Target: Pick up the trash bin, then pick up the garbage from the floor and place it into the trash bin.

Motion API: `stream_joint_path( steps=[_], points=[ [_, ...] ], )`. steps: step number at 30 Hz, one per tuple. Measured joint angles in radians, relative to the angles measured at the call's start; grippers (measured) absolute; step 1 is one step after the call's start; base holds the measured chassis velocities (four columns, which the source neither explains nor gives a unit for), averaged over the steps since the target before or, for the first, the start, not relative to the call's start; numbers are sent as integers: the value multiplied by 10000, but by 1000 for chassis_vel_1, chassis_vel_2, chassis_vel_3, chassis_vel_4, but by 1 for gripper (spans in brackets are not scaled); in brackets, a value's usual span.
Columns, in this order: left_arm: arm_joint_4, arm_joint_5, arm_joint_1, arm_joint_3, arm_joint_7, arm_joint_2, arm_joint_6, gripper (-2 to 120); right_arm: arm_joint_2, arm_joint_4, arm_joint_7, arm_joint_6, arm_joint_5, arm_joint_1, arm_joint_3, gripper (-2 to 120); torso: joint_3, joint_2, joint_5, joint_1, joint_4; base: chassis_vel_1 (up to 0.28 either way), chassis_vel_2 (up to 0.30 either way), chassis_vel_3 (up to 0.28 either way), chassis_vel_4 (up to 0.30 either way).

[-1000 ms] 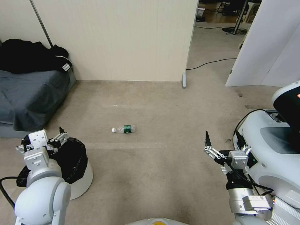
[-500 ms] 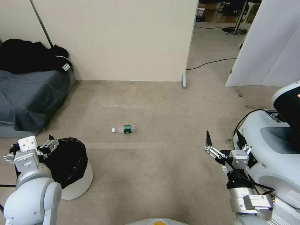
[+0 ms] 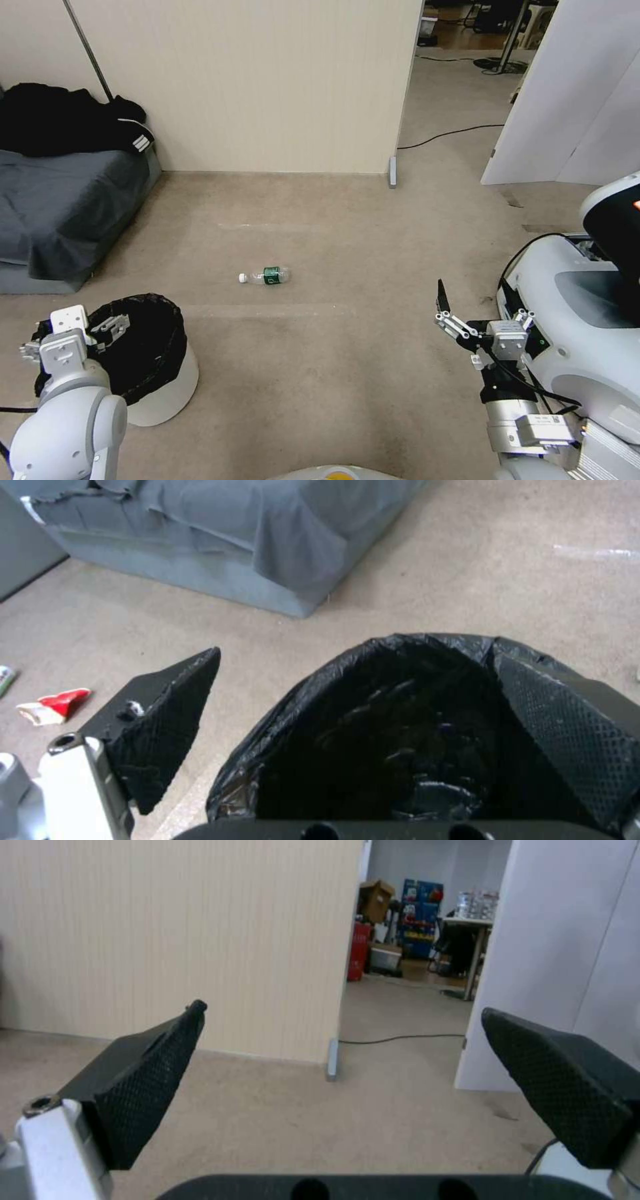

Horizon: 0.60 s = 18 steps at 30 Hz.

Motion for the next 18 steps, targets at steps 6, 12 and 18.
stream_joint_path(
  steps=[6,12,18],
  points=[
    [89,-196,27,-245,130,-4,52,100,2,-3,0,-3,-35,7,-27,100,0,-1,0,0,0,0,0,0,0],
    [465,-197,-62,-480,74,-12,57,100,3,-19,0,46,-56,-25,-63,100,0,0,0,0,-1,0,0,0,0],
    [891,-69,-187,-685,-8,-16,57,100,4,-48,-3,101,-56,-52,-32,100,0,0,0,0,-1,0,0,0,0]
  ],
)
